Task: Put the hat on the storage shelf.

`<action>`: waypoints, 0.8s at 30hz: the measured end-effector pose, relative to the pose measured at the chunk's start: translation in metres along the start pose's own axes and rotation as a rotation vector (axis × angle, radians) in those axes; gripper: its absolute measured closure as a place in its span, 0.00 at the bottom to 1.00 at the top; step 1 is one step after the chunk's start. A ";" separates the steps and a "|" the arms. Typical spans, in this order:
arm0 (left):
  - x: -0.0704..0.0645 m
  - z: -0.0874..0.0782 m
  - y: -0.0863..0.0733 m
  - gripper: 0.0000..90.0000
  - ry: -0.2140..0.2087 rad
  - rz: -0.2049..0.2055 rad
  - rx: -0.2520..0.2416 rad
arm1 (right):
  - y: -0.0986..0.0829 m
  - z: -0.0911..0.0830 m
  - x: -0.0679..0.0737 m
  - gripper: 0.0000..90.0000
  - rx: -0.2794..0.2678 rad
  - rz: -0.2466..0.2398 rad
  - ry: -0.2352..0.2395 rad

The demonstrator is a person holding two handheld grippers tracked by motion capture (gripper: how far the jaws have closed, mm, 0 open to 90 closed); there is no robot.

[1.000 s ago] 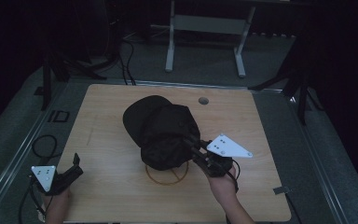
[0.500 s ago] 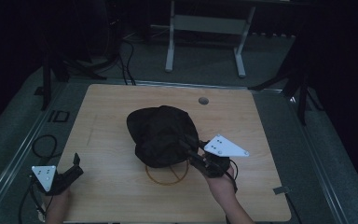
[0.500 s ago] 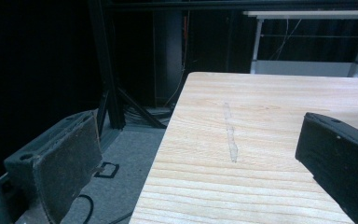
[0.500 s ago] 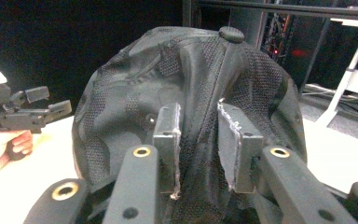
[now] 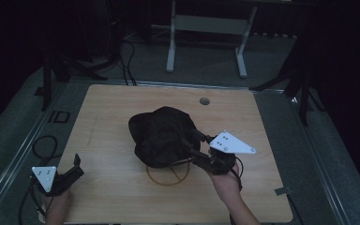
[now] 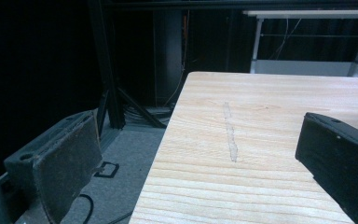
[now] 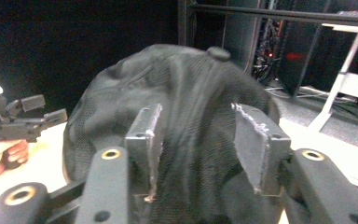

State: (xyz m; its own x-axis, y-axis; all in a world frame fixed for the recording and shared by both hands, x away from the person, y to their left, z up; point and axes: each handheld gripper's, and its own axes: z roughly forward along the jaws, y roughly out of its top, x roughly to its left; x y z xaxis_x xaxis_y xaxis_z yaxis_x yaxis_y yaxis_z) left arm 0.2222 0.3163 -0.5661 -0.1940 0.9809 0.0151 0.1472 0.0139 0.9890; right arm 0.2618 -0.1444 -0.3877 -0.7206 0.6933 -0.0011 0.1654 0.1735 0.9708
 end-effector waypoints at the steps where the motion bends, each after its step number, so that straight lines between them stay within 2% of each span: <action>1: 0.000 0.000 0.000 0.01 0.000 0.000 0.000 | 0.001 -0.001 -0.002 0.51 -0.001 -0.002 -0.004; 6: 0.000 0.000 0.000 0.01 0.000 0.000 0.000 | 0.005 -0.007 -0.013 0.39 0.006 -0.019 -0.028; 11: 0.000 0.000 0.000 0.01 0.000 0.000 0.000 | 0.001 -0.013 -0.029 0.30 0.018 -0.011 -0.048; 13: 0.000 0.000 0.000 0.01 0.001 0.000 0.000 | -0.002 -0.016 -0.036 0.21 0.021 -0.007 -0.053; 18: 0.000 0.000 0.000 0.01 0.000 -0.002 -0.003 | -0.009 -0.022 -0.053 0.17 0.008 0.018 -0.073; 20: 0.000 0.000 0.000 0.01 0.000 -0.001 -0.003 | -0.013 -0.023 -0.059 0.15 0.023 0.000 -0.113; 24: 0.000 0.000 0.000 0.01 0.000 -0.001 -0.002 | -0.024 -0.027 -0.072 0.15 0.040 -0.012 -0.148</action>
State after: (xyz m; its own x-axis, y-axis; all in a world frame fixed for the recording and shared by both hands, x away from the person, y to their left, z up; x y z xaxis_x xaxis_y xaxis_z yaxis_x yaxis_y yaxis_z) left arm 0.2221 0.3163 -0.5662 -0.1946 0.9808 0.0139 0.1450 0.0148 0.9893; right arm 0.2918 -0.2179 -0.4041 -0.6165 0.7857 -0.0510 0.1858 0.2081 0.9603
